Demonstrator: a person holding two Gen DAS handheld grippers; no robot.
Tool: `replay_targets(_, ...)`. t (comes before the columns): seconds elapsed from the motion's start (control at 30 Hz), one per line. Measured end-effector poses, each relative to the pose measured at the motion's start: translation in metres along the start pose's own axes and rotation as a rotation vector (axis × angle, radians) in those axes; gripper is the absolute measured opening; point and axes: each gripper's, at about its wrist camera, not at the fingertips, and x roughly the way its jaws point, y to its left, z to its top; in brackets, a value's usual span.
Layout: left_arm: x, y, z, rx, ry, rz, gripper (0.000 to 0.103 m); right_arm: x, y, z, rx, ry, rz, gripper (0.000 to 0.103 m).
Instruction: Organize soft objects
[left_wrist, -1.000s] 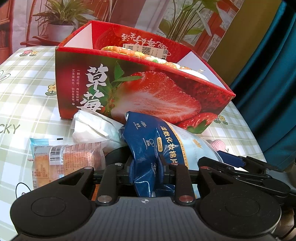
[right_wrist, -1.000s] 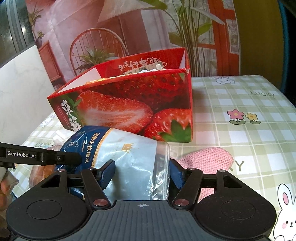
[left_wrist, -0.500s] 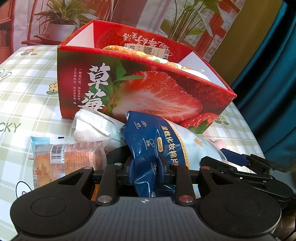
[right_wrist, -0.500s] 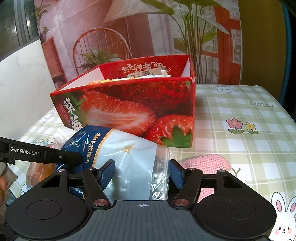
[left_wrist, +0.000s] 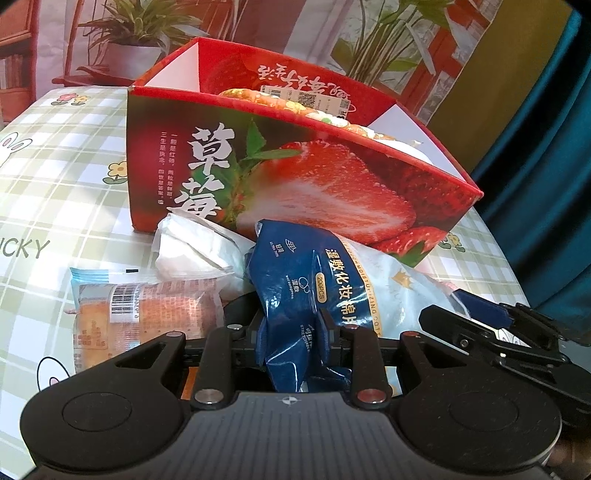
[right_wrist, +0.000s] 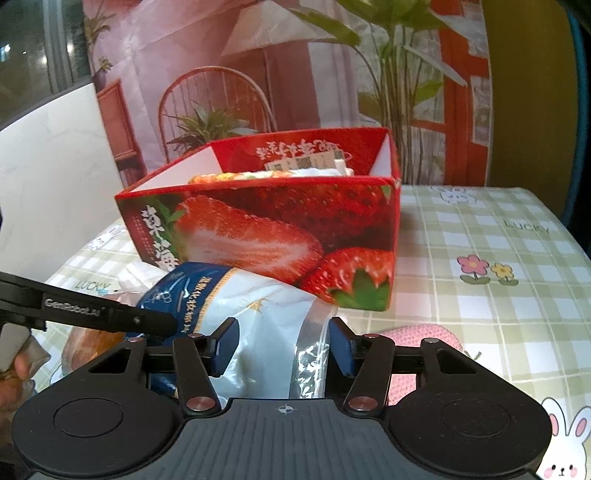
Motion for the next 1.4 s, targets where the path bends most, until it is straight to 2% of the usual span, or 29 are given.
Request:
replay_targets(0.27, 0.001, 0.002, -0.001, -0.007, 0.004, 0.007, 0.031, -0.003, 0.008, 0.002, -0.041, -0.011, 0.039, 0.050)
replay_targets(0.4, 0.001, 0.002, -0.001, -0.011, 0.006, 0.010, 0.035, 0.002, -0.001, 0.000, 0.024, 0.012, 0.034, 0.048)
replay_targets(0.63, 0.002, 0.003, -0.002, -0.020, 0.006, 0.010, 0.035, 0.009, -0.015, -0.008, 0.131, 0.056, 0.033, 0.048)
replay_targets(0.7, 0.001, 0.002, -0.003, -0.016, 0.003, 0.007, 0.031, 0.009, -0.014, -0.008, 0.125, 0.054, 0.043, 0.036)
replay_targets(0.73, 0.000, 0.001, -0.003, -0.012, -0.001, 0.007, 0.030, 0.008, -0.013, -0.008, 0.117, 0.050, 0.043, 0.034)
replay_targets(0.77, -0.002, 0.000, -0.002, -0.007, -0.007, 0.004, 0.026, 0.007, -0.012, -0.007, 0.108, 0.045, 0.042, 0.026)
replay_targets(0.8, -0.003, -0.002, -0.002, -0.002, -0.015, 0.000, 0.023, 0.005, -0.011, -0.006, 0.105, 0.036, 0.053, 0.018)
replay_targets(0.9, -0.013, -0.007, 0.001, 0.022, -0.049, -0.007, 0.021, -0.002, -0.010, -0.001, 0.107, 0.006, 0.073, 0.014)
replay_targets(1.07, -0.035, -0.018, 0.005, 0.088, -0.128, -0.034, 0.019, -0.019, -0.006, 0.010, 0.081, -0.060, 0.079, 0.011)
replay_targets(1.23, -0.063, -0.026, 0.008, 0.123, -0.216, -0.068, 0.019, -0.042, -0.003, 0.021, 0.071, -0.117, 0.092, 0.011)
replay_targets(1.4, -0.091, -0.032, 0.016, 0.142, -0.311, -0.093, 0.019, -0.069, 0.004, 0.039, 0.035, -0.212, 0.119, 0.011)
